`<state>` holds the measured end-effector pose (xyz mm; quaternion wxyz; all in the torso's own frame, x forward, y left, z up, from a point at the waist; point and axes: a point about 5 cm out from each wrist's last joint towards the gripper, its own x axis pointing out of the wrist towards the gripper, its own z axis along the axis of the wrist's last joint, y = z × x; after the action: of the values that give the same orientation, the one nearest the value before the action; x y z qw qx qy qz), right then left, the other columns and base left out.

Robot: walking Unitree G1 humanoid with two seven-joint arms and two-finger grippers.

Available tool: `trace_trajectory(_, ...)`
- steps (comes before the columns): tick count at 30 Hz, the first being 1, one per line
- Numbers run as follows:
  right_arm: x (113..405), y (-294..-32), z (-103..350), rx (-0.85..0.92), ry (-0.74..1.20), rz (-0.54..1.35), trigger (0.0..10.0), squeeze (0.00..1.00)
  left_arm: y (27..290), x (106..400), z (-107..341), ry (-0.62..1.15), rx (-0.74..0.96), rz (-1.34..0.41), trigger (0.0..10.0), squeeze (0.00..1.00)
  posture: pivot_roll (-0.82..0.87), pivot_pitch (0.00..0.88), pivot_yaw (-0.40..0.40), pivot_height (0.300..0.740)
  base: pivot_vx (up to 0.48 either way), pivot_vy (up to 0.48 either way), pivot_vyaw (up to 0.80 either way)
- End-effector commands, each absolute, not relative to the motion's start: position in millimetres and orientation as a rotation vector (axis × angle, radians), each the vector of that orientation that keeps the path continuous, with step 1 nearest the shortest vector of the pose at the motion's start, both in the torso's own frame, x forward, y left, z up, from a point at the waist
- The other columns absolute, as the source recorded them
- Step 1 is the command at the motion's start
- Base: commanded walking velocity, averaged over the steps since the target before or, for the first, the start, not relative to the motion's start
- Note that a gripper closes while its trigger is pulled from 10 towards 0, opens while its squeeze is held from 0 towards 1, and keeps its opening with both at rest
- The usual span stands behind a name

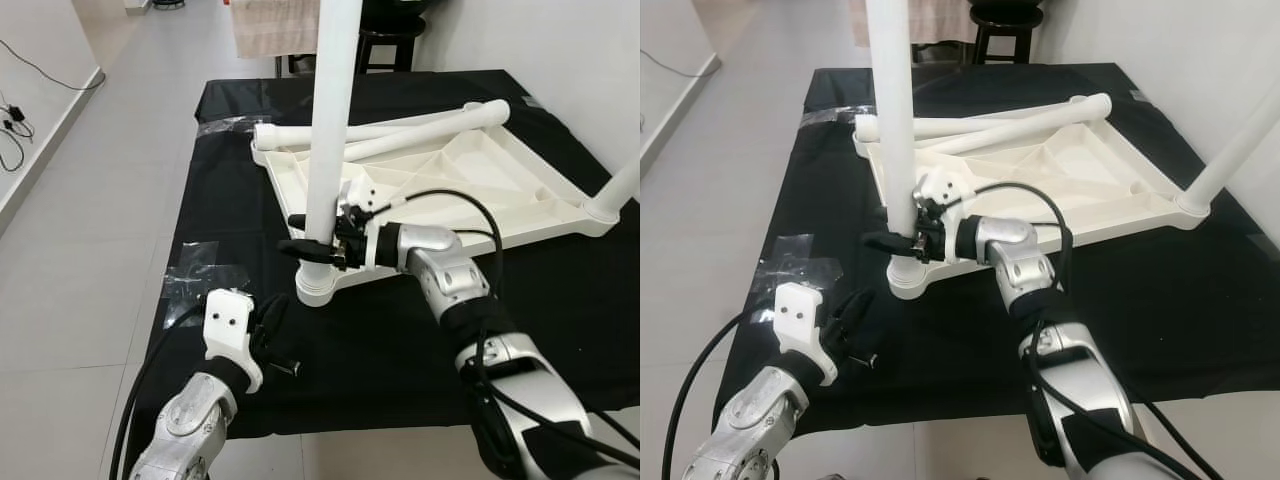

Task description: Building children table

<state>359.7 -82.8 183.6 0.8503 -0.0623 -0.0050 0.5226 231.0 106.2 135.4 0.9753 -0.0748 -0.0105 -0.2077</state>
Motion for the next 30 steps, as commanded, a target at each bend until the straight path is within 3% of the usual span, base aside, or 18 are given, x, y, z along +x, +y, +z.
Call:
trace_trajectory(1, 358.9, -88.1, 155.5, -0.141, 0.102, 0.926, 0.0, 0.00, 106.7, 228.7, 133.8, -0.011, -0.149, -0.413, 10.0, 0.00, 0.10, 0.124, -0.041, 0.740, 0.000, 0.000, 0.00)
trace_trajectory(2, 359.5, -94.2, 145.3, -0.121, 0.134, 0.662, 0.0, 0.00, 107.1, 228.6, 134.1, -0.012, -0.148, -0.413, 10.0, 0.00, 0.09, 0.129, -0.040, 0.740, 0.000, 0.000, 0.00)
trace_trajectory(4, 330.2, -91.4, 126.6, -0.106, 0.167, 0.466, 0.0, 0.00, 107.8, 228.8, 134.7, -0.012, -0.150, -0.416, 10.0, 0.00, 0.10, 0.136, -0.030, 0.740, 0.000, 0.000, 0.00)
trace_trajectory(7, 325.2, -84.3, 134.5, -0.103, 0.126, 0.500, 0.0, 0.00, 109.4, 229.8, 134.1, -0.010, -0.150, -0.414, 10.0, 0.00, 0.07, 0.123, -0.013, 0.740, 0.000, 0.000, 0.00)
trace_trajectory(13, 341.7, -87.3, 133.0, -0.098, 0.163, 0.474, 0.2, 0.00, 109.7, 231.0, 134.7, -0.010, -0.146, -0.407, 10.0, 0.00, 0.10, 0.124, -0.026, 0.740, 0.000, 0.000, 0.00)
trace_trajectory(14, 343.7, -84.6, 135.7, -0.087, 0.154, 0.491, 10.0, 0.00, 110.3, 230.8, 134.9, -0.012, -0.144, -0.401, 10.0, 0.00, 0.10, 0.124, -0.026, 0.740, 0.000, 0.000, 0.00)
trace_trajectory(15, 345.1, -81.4, 142.4, -0.072, 0.130, 0.511, 10.0, 0.50, 110.7, 230.8, 135.1, -0.013, -0.143, -0.396, 10.0, 0.00, 0.11, 0.124, -0.028, 0.740, 0.000, 0.000, 0.00)
trace_trajectory(16, 345.1, -81.4, 142.4, -0.072, 0.130, 0.511, 10.0, 0.50, 110.7, 230.8, 135.1, -0.013, -0.143, -0.396, 10.0, 0.00, 0.11, 0.124, -0.028, 0.740, 0.000, 0.000, 0.00)
trace_trajectory(17, 344.0, -72.4, 155.1, -0.030, 0.097, 0.608, 10.0, 1.00, 111.0, 230.7, 135.3, -0.014, -0.142, -0.393, 10.0, 0.00, 0.11, 0.123, -0.026, 0.740, 0.000, 0.000, 0.00)
trace_trajectory(21, 342.7, -65.0, 170.3, -0.069, 0.031, 0.812, 10.0, 1.00, 110.8, 231.5, 135.2, -0.011, -0.144, -0.400, 10.0, 0.00, 0.11, 0.118, -0.019, 0.740, 0.000, 0.000, 0.00)
trace_trajectory(24, 343.2, -65.7, 171.6, -0.080, 0.026, 0.853, 10.0, 1.00, 110.6, 231.6, 135.2, -0.010, -0.144, -0.403, 10.0, 0.00, 0.11, 0.118, -0.019, 0.740, 0.000, 0.000, 0.00)
trace_trajectory(25, 343.9, -67.9, 175.6, -0.111, 0.006, 0.951, 10.0, 0.00, 110.3, 231.5, 135.1, -0.009, -0.145, -0.405, 10.0, 0.00, 0.12, 0.119, -0.023, 0.740, 0.000, 0.000, 0.00)
trace_trajectory(30, 350.8, -77.8, 184.5, -0.158, 0.016, 1.201, 10.0, 0.00, 109.5, 231.1, 135.0, -0.009, -0.144, -0.405, 10.0, 0.00, 0.13, 0.120, -0.032, 0.740, 0.000, 0.000, 0.00)
